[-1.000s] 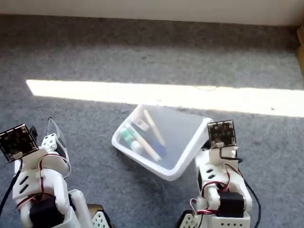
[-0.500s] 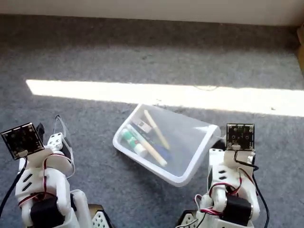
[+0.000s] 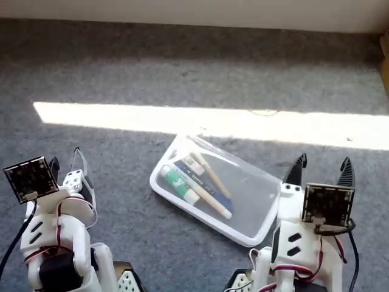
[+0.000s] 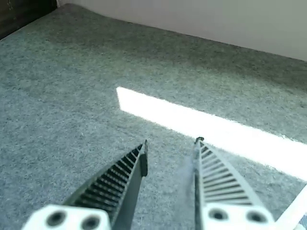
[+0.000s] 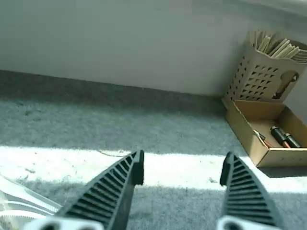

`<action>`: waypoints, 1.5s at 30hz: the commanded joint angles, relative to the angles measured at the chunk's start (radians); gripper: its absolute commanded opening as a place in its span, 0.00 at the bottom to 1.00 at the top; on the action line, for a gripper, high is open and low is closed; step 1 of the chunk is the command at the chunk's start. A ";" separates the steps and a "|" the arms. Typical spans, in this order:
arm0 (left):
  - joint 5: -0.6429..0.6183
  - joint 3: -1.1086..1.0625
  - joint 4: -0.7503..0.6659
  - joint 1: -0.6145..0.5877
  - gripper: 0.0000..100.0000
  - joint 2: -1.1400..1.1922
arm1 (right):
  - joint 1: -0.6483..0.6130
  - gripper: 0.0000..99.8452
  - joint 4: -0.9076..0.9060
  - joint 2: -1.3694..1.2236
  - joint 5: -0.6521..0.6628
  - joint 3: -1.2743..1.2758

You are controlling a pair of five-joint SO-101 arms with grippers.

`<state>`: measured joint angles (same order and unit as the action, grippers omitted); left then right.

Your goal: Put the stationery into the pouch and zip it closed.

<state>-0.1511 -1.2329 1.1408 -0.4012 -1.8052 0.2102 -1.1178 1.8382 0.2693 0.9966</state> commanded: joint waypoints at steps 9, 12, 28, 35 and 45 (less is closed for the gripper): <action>-0.011 0.024 0.002 0.012 0.16 -0.002 | 0.004 0.25 0.053 0.001 -0.232 -0.213; -0.011 0.022 0.002 0.012 0.16 -0.002 | 0.002 0.25 0.053 0.001 -0.310 -0.177; -0.054 0.012 0.037 0.016 0.04 -0.002 | -0.193 0.25 0.054 0.001 -0.339 0.348; -0.054 -0.090 0.035 0.016 0.01 -0.002 | -0.188 0.24 0.054 0.001 -0.339 0.518; 0.051 -0.268 0.035 0.142 0.01 -0.002 | -0.165 0.01 0.050 0.001 -0.331 0.556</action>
<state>-0.1880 -1.4569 1.1822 -0.3322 -1.8052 0.0276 -1.0825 1.8274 -0.0621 1.5566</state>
